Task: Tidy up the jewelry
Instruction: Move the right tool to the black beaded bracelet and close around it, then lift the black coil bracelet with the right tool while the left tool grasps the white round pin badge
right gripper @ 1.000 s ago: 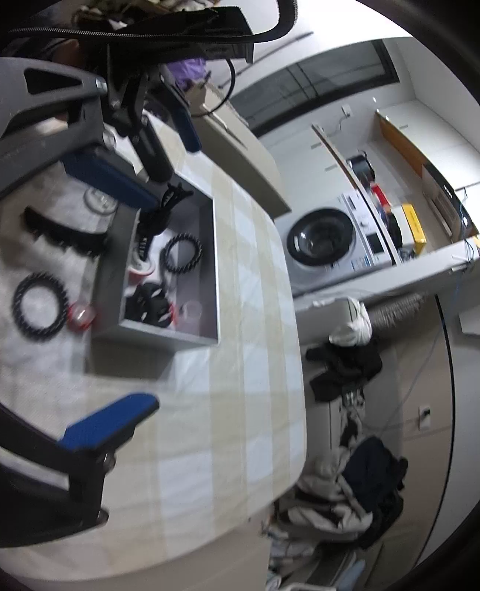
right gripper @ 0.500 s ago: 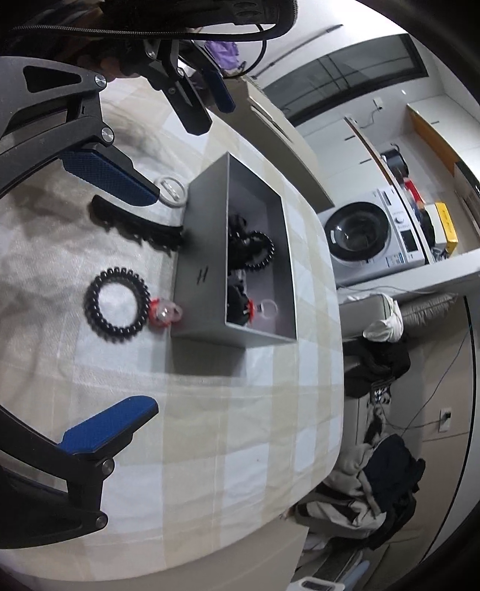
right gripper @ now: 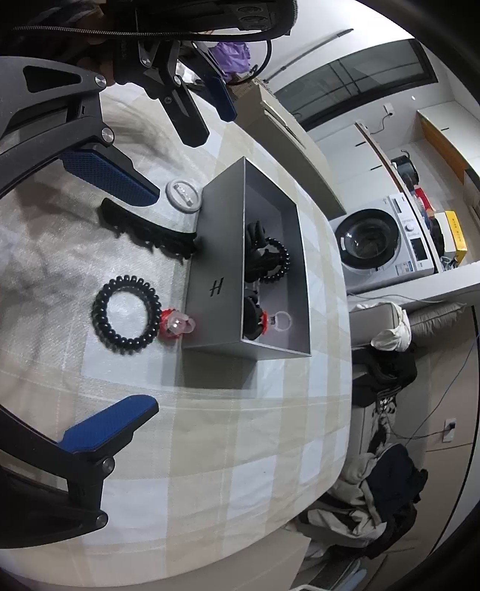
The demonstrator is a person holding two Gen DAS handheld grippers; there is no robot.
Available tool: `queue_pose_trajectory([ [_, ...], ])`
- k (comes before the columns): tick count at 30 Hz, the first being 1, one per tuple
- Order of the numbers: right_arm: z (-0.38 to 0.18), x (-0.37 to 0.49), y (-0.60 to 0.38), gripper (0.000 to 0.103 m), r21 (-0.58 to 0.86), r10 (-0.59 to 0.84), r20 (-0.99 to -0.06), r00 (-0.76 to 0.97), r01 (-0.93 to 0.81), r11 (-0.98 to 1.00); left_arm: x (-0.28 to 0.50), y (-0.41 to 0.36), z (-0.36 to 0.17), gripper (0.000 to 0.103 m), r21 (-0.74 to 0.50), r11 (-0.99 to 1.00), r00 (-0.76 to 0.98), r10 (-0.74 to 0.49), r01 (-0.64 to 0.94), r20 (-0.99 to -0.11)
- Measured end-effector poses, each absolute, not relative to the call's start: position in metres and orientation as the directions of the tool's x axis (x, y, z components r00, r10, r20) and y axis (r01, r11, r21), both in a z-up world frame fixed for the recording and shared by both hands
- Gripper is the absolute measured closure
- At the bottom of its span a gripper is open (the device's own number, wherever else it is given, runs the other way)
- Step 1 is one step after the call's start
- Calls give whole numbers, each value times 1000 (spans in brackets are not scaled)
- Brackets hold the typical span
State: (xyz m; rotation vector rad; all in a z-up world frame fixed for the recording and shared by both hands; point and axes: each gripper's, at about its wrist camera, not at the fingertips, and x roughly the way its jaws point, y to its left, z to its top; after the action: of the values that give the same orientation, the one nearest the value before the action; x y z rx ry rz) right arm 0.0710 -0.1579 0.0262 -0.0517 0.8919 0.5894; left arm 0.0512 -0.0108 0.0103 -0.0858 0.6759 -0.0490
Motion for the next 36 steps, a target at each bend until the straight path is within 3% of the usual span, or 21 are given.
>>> queue_pose_trajectory([
  [1,26,71,-159,4,198,463,-745,479,-505,840,51,-11,9,2,-95,995,778,-72,16,-624],
  [3,23,72,-161,19,208,468,-750,468,-505,838,52,-11,7,2,-97,995,773,-72,14,-631],
  [11,10,76,-167,63,224,453,-781,429,-485,846,52,-9,2,2,-94,996,764,-64,5,-642],
  [15,4,78,-167,76,198,426,-798,427,-482,853,53,-8,0,2,-93,996,758,-57,-6,-650],
  [27,-2,75,-158,91,47,321,-815,483,-498,866,53,-3,-4,2,-98,995,748,-53,-16,-662],
  [36,-2,71,-154,95,8,302,-811,502,-507,862,56,-2,-8,2,-105,994,736,-59,-17,-674],
])
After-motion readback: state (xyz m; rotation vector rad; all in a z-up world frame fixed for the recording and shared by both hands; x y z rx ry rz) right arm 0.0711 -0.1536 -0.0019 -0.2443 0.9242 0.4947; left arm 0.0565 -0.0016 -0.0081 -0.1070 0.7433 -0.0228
